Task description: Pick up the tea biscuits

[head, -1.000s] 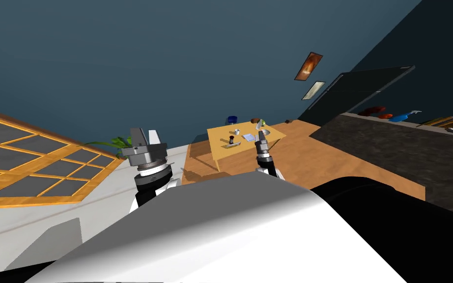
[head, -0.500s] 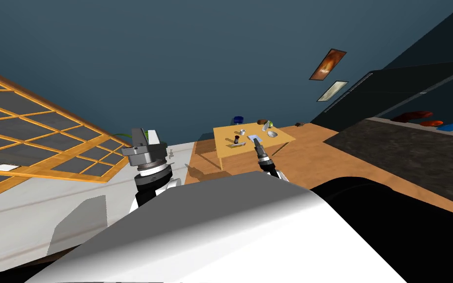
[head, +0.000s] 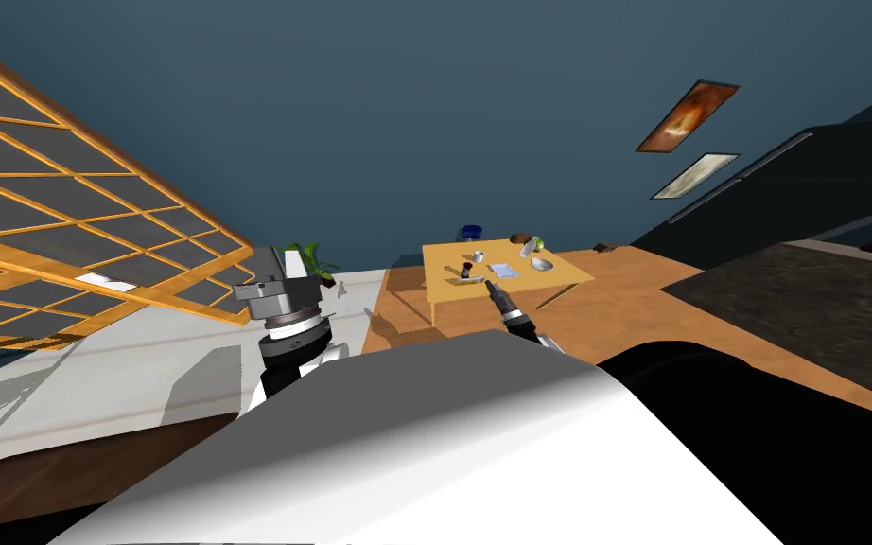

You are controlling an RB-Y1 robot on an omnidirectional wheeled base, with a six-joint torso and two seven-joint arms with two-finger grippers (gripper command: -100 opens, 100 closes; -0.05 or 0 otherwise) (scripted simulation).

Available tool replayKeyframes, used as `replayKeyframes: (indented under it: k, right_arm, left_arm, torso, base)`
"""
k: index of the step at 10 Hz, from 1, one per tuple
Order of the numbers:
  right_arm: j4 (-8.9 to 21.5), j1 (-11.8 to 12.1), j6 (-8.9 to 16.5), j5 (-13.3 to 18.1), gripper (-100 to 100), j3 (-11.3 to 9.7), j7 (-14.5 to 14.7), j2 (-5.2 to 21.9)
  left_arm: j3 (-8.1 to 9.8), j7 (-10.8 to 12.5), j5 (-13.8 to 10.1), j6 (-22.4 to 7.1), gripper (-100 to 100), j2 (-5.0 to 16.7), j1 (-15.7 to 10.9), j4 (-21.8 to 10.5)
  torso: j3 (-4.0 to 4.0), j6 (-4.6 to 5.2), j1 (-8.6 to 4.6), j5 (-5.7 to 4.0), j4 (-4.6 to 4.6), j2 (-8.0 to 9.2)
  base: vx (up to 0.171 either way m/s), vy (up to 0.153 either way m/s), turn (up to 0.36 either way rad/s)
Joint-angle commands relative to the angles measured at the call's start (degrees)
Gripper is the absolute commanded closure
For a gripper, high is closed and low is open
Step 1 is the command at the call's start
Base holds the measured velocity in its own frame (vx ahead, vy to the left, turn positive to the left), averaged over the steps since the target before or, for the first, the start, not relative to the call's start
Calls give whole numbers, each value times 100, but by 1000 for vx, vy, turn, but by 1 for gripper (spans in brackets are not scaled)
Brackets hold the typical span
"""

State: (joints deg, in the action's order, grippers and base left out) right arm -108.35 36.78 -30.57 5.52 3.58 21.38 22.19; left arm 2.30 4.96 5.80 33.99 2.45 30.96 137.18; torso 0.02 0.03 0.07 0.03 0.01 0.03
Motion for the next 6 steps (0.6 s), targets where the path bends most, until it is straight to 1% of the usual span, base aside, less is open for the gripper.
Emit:
replayKeyframes:
  k: [1,2,3,4,5,6]
  right_arm:
    - [274,110,41,71,-100,34,204,286]
    - [274,110,41,71,-100,34,204,293]
    - [475,207,78,151,-100,30,408,500]
    - [667,305,115,235,-100,17,596,660]
    - [754,305,115,235,-100,17,615,705]
    - [930,404,151,320,-100,-3,825,906]
  left_arm:
    - [0,0,0,0,0,0,0,0]
    - [0,0,0,0,0,0,-1,0]
    - [0,0,0,0,0,0,0,0]
    - [0,0,0,0,0,0,-1,0]
    - [0,0,0,0,0,0,0,0]
    - [0,0,0,0,0,0,0,0]
  torso:
    - [0,0,0,0,0,0]
    - [-1,-4,3,0,0,-2]
    - [-1,0,-1,0,0,-3]
    - [-2,-4,-2,-1,-1,-4]
    - [-3,-3,4,0,-1,-6]
    - [-5,0,1,0,-2,-8]
  base:
    - [4,46,228]
    - [5,32,119]
    - [8,33,231]
    - [17,54,318]
    - [21,39,118]
    - [23,46,259]
